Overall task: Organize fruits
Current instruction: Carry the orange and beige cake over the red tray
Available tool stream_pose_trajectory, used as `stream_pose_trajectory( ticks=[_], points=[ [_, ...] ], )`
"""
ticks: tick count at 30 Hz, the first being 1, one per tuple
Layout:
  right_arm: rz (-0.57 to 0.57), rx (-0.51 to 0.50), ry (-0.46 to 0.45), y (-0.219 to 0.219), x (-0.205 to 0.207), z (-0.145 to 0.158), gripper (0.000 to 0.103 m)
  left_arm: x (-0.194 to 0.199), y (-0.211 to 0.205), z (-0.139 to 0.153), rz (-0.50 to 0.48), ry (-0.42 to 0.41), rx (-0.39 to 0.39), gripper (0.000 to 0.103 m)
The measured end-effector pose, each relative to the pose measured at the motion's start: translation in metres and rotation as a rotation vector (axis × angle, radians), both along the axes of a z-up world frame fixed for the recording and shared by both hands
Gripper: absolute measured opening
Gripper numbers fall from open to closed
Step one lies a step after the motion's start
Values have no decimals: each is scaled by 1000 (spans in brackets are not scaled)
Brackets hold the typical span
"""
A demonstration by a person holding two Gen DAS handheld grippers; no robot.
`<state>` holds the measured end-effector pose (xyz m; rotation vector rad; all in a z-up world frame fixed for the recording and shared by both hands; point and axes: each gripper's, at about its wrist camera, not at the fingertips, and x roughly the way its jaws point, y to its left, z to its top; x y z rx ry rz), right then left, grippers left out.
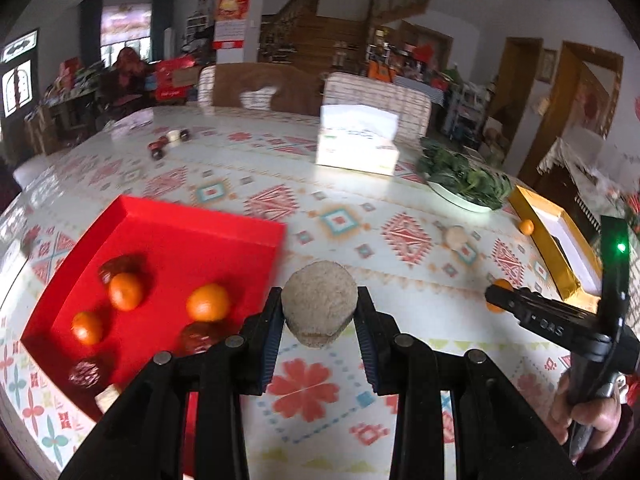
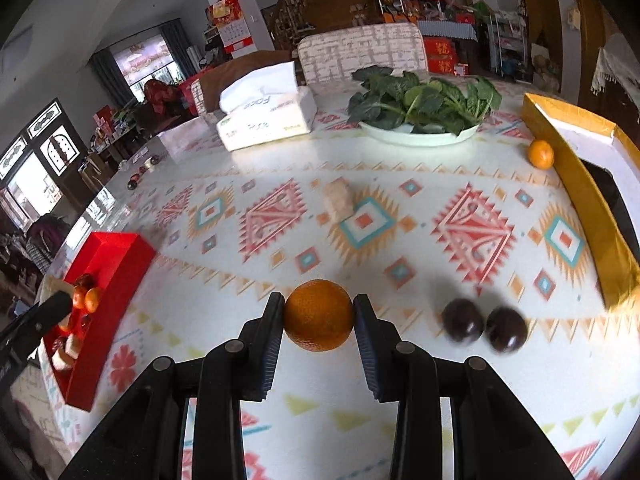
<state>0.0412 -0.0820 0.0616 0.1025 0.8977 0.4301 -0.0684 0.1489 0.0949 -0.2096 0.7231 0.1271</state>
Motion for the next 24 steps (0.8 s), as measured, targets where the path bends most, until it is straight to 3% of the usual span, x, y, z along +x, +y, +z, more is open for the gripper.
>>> stream_pose_trajectory(
  ticks=[15,24],
  points=[
    [174,-38,-43,115,-46,29,39,-47,98,-8,162,-8,-130,34],
    [306,-46,-49,195,-62,36,39,-61,143,-13,250,-17,-144,34]
  ],
)
